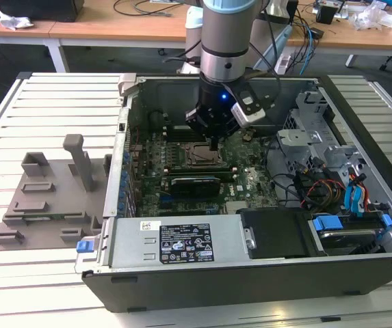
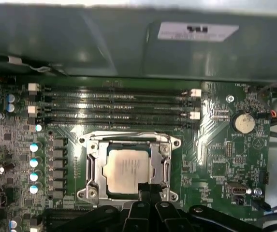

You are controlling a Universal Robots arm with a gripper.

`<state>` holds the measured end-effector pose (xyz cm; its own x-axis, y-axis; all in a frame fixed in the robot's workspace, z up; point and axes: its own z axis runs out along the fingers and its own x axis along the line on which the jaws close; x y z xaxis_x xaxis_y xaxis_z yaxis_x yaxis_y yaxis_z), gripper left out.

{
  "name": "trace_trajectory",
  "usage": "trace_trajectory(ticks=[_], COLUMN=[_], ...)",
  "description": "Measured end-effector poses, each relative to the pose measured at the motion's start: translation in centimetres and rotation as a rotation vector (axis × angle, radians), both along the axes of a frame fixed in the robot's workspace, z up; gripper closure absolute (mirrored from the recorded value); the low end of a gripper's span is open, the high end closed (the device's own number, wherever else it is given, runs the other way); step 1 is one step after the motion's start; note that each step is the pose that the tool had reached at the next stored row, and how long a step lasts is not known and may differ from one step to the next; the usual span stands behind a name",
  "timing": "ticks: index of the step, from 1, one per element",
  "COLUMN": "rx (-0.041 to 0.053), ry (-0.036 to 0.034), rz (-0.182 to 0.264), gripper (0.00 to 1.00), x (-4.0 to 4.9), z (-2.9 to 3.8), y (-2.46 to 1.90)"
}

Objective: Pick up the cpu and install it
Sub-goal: 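Install the second cpu locking lever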

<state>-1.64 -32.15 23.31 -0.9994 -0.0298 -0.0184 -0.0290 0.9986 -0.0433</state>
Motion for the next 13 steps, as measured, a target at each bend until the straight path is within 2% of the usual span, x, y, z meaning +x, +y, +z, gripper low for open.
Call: trace_trajectory(ticks=[5,7,8,10,12,13], rx=[0.0000,0.0000,0.0034,0.0222,0.0351,0.0449], ry=[0.0000,0.0000,0.0001,0.0000,0.0000,0.0000], rz=[0.000,0.000,0.000,0.000,0.000,0.000], gripper=[0.89,0.89,0.89,0.89,0.89,0.89], x=[0.00,-0.05,-0.12,-0.22,-0.25,-0.27], z=[-0.02,-0.11,-0.17,-0.22,-0.25,-0.27], y=[-0.85,-1.52,-1.83,-2.29,-2.67,-3.03])
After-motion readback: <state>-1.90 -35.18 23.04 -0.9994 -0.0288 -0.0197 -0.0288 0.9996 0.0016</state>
